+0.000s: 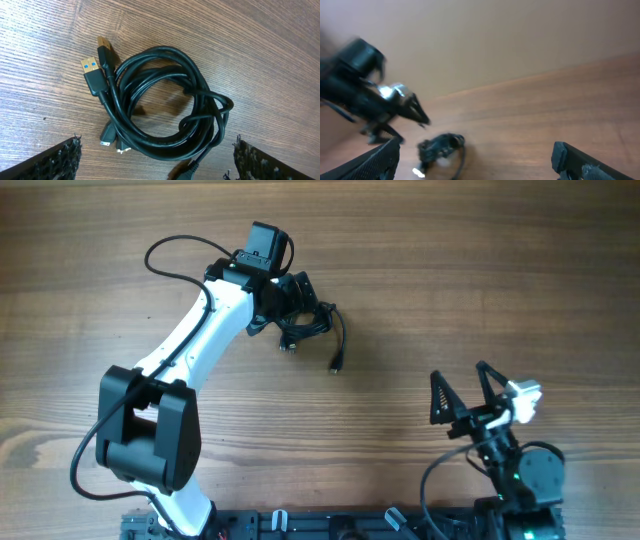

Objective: Untangle cables
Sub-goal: 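Move the right gripper forward toward the cable coil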

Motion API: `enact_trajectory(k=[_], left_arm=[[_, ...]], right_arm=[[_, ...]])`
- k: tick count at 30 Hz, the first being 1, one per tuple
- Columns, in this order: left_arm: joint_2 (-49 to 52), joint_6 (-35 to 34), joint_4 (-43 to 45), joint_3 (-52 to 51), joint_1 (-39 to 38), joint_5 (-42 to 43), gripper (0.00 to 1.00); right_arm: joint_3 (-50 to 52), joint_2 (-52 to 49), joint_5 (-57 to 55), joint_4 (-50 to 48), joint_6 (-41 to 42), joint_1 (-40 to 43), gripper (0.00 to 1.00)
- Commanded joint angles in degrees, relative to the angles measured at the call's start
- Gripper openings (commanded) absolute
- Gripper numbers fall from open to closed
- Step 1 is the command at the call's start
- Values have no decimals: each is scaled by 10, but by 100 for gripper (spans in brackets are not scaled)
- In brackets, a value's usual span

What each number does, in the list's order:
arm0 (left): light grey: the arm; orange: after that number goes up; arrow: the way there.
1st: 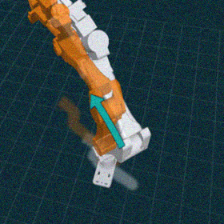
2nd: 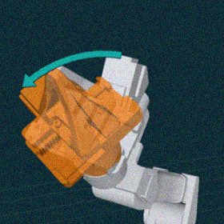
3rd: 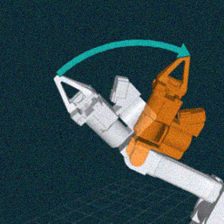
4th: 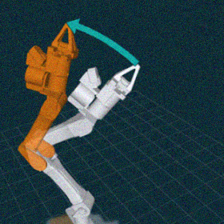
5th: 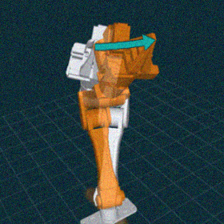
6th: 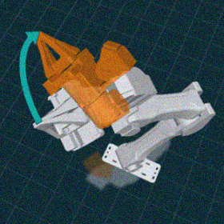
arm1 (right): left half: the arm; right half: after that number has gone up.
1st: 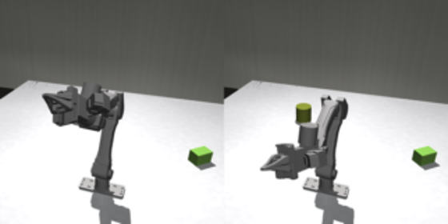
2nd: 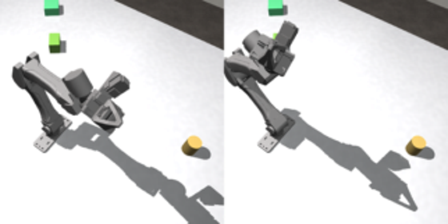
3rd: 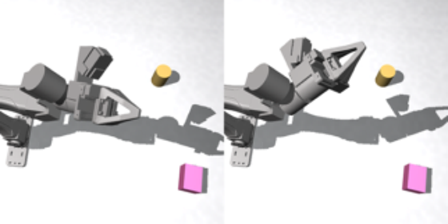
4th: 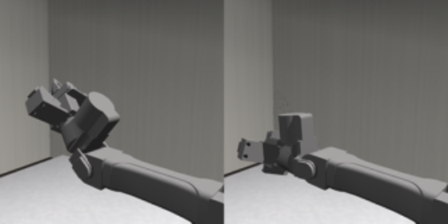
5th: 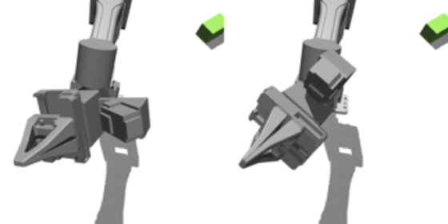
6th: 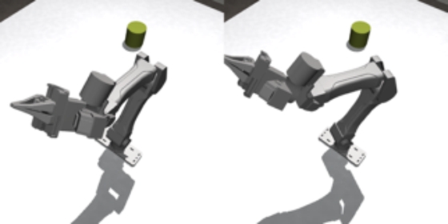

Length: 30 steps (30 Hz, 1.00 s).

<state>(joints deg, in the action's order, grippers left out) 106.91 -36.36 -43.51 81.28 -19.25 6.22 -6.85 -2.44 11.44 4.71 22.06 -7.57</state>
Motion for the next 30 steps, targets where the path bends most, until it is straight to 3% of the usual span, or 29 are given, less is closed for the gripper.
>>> enact_trajectory(k=[1, 9, 15, 19, 24, 25, 28, 30], left_arm=[[-1, -5, -1, 1, -2, -7, 100], [-1, -5, -1, 1, -2, -7, 100], [-1, -6, -1, 1, -2, -8, 100], [-1, -6, -1, 1, -2, -8, 100], [-1, -6, -1, 1, -2, -7, 100], [-1, -6, -1, 1, -2, -7, 100], [-1, -5, 9, 1, -2, -9, 100], [-1, -6, 57, 1, -2, -16, 100]], right_arm=[[-126, -25, 6, 34, 7, -2, 100], [-395, -212, 4, 258, -86, -2, 100], [-528, -377, 5, 368, -85, -2, 100], [-579, -489, 32, 413, -85, -2, 100], [-589, -611, 184, 375, -52, -2, 100], [-589, -634, 203, 372, -49, -2, 96], [-589, -701, 239, 372, -34, -2, 61], [-589, -743, 253, 381, -34, -2, 27]])
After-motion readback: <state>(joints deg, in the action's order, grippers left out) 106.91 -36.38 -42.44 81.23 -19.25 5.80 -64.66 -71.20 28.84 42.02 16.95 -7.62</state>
